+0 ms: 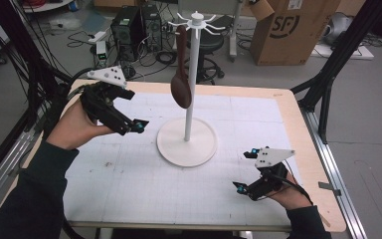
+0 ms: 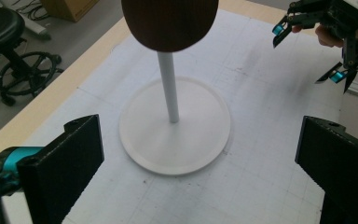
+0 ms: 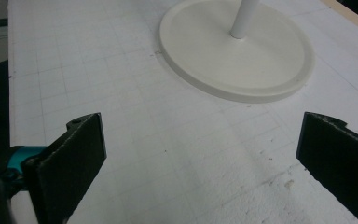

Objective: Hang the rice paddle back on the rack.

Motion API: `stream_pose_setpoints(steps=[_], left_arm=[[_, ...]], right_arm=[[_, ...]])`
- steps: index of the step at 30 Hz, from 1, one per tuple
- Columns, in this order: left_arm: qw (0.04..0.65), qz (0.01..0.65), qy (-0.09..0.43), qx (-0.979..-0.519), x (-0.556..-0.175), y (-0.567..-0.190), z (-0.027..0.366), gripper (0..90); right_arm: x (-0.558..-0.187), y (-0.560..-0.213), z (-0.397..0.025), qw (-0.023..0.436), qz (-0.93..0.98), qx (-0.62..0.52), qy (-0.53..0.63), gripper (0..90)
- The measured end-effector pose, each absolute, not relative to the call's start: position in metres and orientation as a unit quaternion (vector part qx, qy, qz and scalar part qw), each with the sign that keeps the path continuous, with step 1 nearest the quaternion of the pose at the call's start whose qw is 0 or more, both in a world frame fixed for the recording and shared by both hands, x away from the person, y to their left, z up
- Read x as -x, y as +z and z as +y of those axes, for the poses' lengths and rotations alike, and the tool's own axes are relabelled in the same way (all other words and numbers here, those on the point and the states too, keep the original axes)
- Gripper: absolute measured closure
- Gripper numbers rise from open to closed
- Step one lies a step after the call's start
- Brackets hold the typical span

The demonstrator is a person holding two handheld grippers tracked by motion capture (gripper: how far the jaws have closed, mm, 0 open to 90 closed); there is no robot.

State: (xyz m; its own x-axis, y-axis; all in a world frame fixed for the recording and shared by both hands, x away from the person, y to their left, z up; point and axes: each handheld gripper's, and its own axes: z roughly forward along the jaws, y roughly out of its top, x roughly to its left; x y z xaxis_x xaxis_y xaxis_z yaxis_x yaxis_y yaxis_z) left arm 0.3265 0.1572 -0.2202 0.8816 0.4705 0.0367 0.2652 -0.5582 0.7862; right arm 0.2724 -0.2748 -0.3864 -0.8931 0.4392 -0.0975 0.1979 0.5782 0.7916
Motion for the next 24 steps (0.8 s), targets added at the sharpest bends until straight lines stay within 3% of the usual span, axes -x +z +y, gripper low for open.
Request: stream_pose_setpoints(steps=[24], left_arm=[[0.463, 0.190, 0.122, -0.857, -0.284, -0.304, 0.177, 1.6]], right_arm=[[-0.270, -0.383, -0.279, 0.154, 0.868, -0.188, 0.433, 0.6]])
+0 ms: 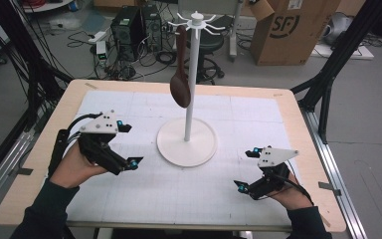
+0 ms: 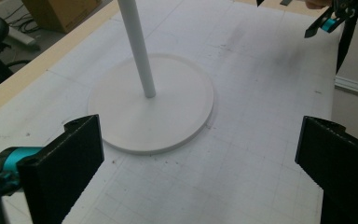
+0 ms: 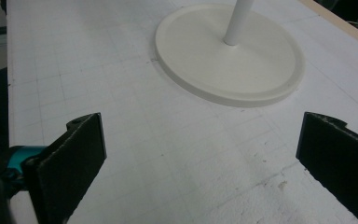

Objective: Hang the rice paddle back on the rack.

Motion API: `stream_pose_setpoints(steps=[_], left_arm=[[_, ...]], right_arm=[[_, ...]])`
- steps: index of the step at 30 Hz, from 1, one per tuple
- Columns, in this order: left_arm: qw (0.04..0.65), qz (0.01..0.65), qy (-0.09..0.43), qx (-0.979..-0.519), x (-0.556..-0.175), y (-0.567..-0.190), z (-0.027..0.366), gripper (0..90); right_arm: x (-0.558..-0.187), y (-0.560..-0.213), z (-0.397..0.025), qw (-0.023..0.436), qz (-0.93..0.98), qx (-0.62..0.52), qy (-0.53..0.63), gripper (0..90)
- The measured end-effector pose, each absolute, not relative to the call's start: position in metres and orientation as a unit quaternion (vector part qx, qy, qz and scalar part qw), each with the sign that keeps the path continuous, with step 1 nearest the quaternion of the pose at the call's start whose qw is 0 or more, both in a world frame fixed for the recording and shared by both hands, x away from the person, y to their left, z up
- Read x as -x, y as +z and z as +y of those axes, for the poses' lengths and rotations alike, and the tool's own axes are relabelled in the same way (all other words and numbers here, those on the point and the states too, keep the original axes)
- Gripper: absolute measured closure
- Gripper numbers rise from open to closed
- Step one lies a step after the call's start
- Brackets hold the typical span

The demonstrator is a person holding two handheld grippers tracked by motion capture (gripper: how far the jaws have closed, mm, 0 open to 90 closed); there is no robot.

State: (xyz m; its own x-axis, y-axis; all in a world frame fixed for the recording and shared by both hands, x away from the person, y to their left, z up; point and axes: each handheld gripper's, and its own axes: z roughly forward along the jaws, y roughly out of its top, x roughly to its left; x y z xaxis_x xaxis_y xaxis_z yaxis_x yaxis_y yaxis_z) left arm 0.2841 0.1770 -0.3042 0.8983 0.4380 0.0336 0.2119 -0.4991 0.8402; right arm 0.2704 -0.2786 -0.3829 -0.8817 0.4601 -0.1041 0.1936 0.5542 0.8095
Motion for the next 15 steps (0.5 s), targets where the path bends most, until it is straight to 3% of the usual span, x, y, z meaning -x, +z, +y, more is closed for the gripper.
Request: stream_pose_setpoints(steps=[15], left_arm=[[0.489, 0.216, 0.117, -0.837, -0.274, -0.351, 0.198, 1.6]], right_arm=[[-0.269, -0.382, -0.280, 0.154, 0.863, -0.190, 0.443, 0.6]])
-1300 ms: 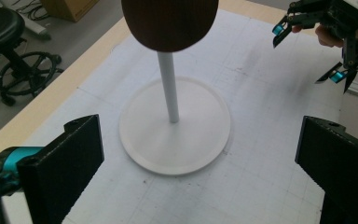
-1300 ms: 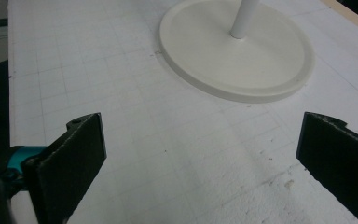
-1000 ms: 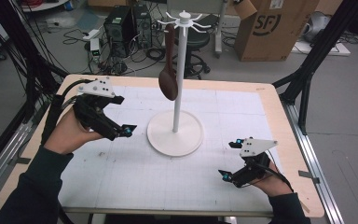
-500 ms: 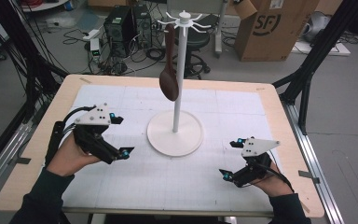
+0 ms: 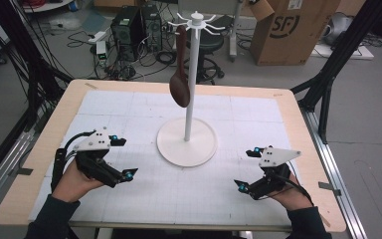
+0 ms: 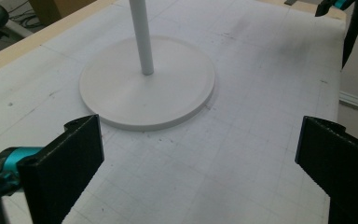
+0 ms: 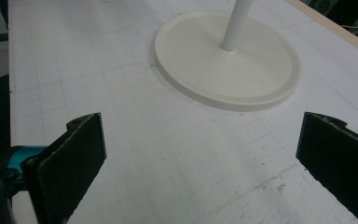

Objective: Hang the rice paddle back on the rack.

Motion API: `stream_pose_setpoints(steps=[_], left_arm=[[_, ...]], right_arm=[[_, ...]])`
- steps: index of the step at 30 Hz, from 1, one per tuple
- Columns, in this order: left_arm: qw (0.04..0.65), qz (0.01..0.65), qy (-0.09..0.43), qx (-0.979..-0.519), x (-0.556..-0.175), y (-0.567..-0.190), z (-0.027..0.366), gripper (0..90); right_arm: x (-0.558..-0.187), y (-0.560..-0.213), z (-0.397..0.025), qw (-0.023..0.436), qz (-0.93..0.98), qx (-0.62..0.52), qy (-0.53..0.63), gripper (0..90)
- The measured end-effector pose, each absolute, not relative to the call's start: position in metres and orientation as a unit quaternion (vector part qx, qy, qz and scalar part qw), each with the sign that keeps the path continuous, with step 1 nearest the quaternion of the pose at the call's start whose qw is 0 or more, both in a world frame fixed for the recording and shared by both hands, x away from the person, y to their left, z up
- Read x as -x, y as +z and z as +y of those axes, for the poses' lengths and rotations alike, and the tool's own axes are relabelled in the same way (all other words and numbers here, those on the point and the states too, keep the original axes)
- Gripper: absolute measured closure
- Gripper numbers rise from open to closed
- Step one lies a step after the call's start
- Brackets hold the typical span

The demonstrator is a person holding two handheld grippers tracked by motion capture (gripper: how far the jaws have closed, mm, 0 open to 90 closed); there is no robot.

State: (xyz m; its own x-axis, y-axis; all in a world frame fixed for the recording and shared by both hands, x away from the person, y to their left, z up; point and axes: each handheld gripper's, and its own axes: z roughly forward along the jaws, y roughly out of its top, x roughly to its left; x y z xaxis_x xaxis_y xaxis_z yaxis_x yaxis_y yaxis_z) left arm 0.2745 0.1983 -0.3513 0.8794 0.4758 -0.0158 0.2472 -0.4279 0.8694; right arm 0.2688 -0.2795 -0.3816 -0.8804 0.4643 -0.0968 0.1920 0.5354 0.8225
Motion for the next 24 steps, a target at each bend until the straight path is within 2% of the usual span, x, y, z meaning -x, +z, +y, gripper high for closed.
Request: stream_pose_setpoints(steps=[11, 24], left_arm=[[0.515, 0.219, 0.123, -0.820, -0.263, -0.371, 0.220, 1.6], [0.533, 0.194, 0.119, -0.815, -0.261, -0.384, 0.211, 1.6]], right_arm=[[-0.270, -0.382, -0.278, 0.153, 0.859, -0.188, 0.451, 0.6], [-0.268, -0.384, -0.280, 0.152, 0.849, -0.203, 0.463, 0.6]])
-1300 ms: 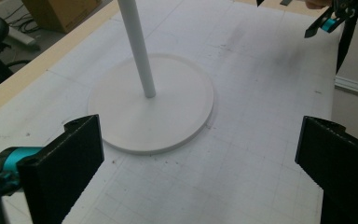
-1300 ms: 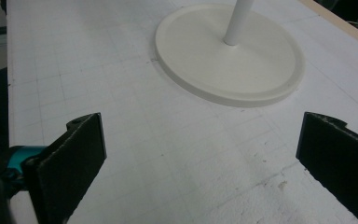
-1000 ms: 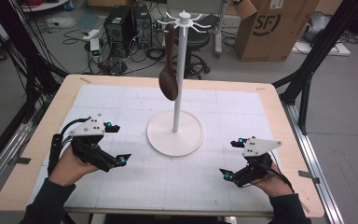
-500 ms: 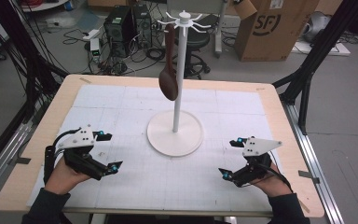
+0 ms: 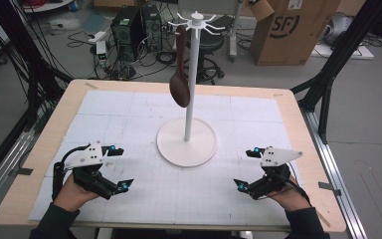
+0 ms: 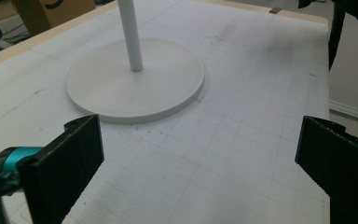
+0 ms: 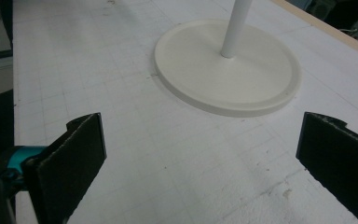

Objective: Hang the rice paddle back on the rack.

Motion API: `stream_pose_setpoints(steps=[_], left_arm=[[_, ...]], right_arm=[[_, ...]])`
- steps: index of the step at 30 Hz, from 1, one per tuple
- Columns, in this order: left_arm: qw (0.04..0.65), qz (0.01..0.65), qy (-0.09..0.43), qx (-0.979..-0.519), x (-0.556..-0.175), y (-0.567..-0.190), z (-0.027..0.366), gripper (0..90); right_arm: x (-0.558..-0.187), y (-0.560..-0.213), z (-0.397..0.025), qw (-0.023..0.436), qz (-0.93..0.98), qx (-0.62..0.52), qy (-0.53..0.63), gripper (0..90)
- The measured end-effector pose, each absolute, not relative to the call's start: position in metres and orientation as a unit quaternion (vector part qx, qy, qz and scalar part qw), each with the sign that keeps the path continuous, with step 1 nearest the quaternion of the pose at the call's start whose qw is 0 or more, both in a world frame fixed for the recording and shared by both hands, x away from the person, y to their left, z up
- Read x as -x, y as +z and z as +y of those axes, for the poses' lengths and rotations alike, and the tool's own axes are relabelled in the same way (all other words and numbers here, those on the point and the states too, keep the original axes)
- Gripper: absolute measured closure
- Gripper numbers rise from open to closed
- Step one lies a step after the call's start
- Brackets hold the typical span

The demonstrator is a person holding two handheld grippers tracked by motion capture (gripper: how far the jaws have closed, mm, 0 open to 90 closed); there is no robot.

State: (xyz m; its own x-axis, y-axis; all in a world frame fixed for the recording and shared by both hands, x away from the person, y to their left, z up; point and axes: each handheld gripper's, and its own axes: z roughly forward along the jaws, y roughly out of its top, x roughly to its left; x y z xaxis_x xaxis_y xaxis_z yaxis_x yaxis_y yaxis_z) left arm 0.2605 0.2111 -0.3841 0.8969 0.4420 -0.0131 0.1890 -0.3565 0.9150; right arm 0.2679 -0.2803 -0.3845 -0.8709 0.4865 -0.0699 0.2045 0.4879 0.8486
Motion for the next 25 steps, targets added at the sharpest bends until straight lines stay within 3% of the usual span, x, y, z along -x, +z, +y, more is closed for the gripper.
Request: stream_pose_setpoints(steps=[25], left_arm=[[0.556, 0.209, 0.113, -0.797, -0.265, -0.397, 0.222, 1.6]], right_arm=[[-0.268, -0.388, -0.282, 0.150, 0.842, -0.215, 0.471, 0.6]])
